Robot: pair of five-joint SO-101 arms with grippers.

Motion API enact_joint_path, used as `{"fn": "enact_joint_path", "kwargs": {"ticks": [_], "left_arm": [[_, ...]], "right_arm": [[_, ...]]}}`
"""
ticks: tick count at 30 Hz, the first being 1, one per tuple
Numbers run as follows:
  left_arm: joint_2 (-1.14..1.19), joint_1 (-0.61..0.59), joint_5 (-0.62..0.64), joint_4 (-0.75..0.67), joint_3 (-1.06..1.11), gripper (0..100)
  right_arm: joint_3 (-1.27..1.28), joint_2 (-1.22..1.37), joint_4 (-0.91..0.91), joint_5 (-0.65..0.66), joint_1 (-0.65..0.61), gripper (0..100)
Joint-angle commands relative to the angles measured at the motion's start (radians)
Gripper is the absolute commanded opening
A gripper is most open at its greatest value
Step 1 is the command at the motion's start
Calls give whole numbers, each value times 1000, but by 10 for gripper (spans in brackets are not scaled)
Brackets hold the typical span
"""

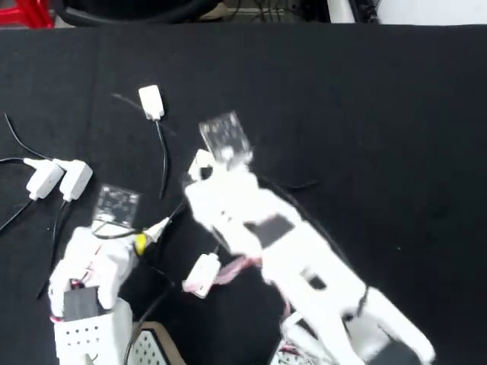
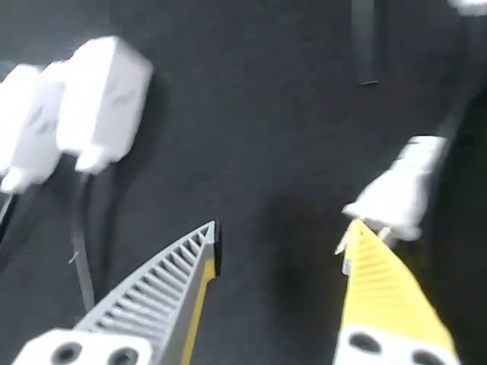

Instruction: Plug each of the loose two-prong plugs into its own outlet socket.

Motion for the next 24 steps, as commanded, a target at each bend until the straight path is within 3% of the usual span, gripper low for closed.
{"fn": "enact_joint_path", "kwargs": {"ticks": [1,5,10,15,18,24], "left_arm": [[-5,130,74,-63,-27,270],[-5,222,196,-180,-61,270],[-5,335,218,-198,-65,270],[-5,348,232,-187,-125,270],[-5,366,316,-173,-206,271],[-5,381,365,-238,-240,245]], "right_arm": [[257,-245,-387,-8,-38,11],[331,-390,-388,-17,-43,11],[409,-519,-388,-68,-94,11],[432,-611,-302,-78,-112,11],[435,-659,-238,-130,-133,11],[440,-725,-161,-144,-152,11]]}}
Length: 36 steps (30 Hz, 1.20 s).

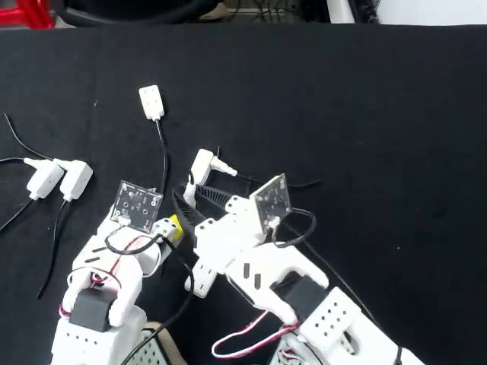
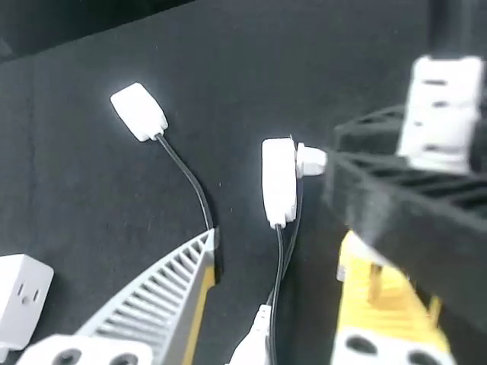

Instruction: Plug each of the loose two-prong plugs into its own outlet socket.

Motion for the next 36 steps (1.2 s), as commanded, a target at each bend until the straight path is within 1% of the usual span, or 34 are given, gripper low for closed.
{"fn": "enact_joint_path", "kwargs": {"ticks": [1,4,10,13,18,24,27,31,33,36], "left_arm": [[-5,12,49,-35,-74,245],[-5,-10,74,-35,-76,245],[-5,-96,81,-37,-102,246],[-5,-94,81,-37,-111,246],[-5,-99,81,-35,-110,246],[-5,-101,81,-35,-107,246],[-5,-104,78,-31,-104,246],[-3,-131,74,-34,-79,246],[-3,-165,74,-35,-67,246],[-3,-191,74,-35,-47,246]], "right_arm": [[-1,-36,25,-9,-21,11],[-8,-38,46,-6,-20,11],[-94,-35,195,2,-20,11],[-107,-35,215,49,-34,11],[-110,-35,218,55,-41,11],[-188,-33,361,58,-41,11],[-239,-33,448,104,-21,11],[-291,-8,520,115,77,11],[-308,48,528,127,115,11],[-329,188,479,130,106,11]]}}
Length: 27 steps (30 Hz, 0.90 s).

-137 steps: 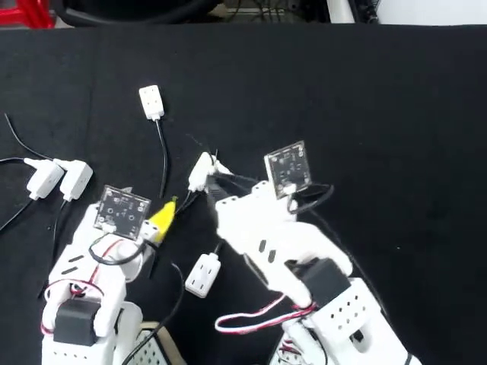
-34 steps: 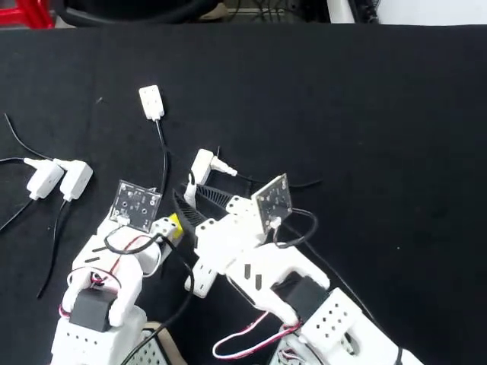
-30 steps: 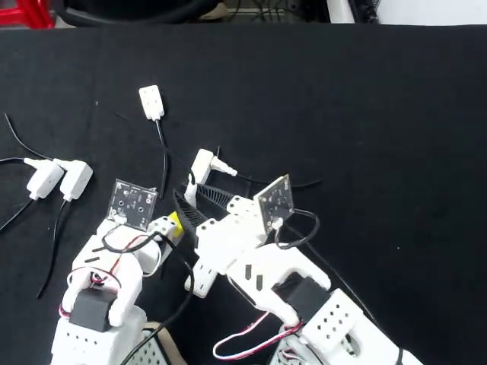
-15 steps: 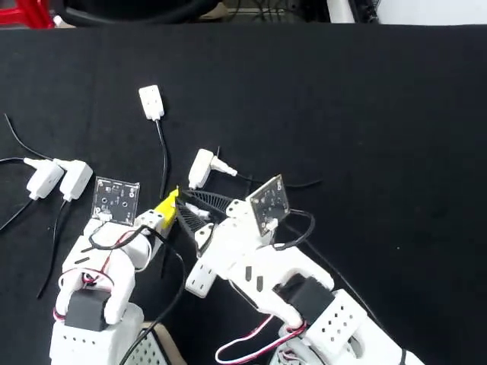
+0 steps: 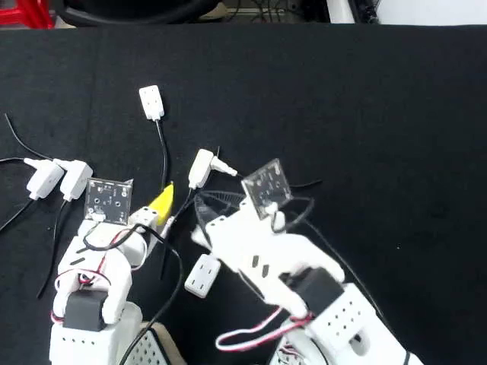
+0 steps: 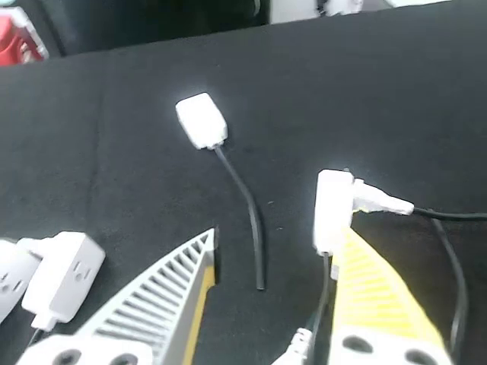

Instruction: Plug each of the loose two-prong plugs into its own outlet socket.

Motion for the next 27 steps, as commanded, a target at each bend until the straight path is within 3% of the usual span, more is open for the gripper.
{"fn": "enact_joint_path", "kwargs": {"ticks": [1,4,7,12,15,19,27], "left_arm": [[-3,-31,11,-21,-2,246],[-3,-67,9,-15,35,246],[-3,-183,-11,-14,59,246],[-3,-346,-152,91,116,246],[-3,-361,-241,181,163,246],[-3,-360,-321,183,200,245],[-2,-369,-325,135,222,243]], "right_arm": [[-84,194,-71,17,17,11],[-134,377,-124,25,69,11],[-229,545,-95,40,110,15],[-380,697,103,100,81,33],[-430,725,233,123,26,134],[-423,797,247,123,-14,237],[-536,1153,190,126,-18,201]]}}
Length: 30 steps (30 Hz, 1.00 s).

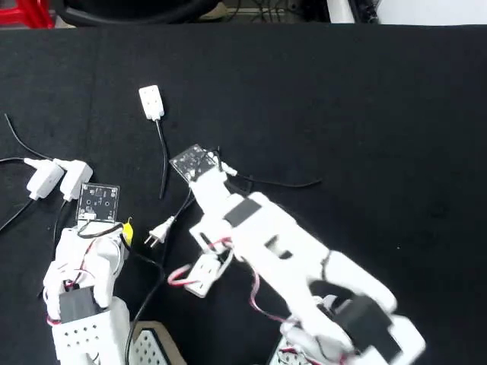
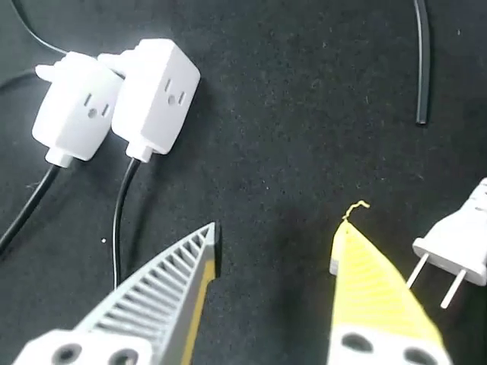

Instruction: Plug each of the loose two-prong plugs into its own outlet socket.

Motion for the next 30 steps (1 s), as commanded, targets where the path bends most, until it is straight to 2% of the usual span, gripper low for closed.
{"fn": "enact_joint_path", "kwargs": {"ticks": [1,5,11,17,21,23,26,30], "left_arm": [[-2,-13,-12,-21,21,242],[-2,-13,-12,-23,21,242],[-2,-13,-12,-23,21,242],[-2,-12,-12,-23,21,242],[-2,-8,-12,-23,21,242],[-2,-8,-12,-23,21,242],[-2,-10,-12,-23,21,242],[-2,-12,-12,-23,21,242]], "right_arm": [[-154,193,5,11,-9,201],[-260,311,77,15,-6,192],[-282,323,94,49,-5,8],[-374,226,242,66,48,11],[-506,163,400,150,64,11],[-579,154,500,242,66,11],[-657,171,661,506,107,11],[-634,188,761,845,293,12]]}}
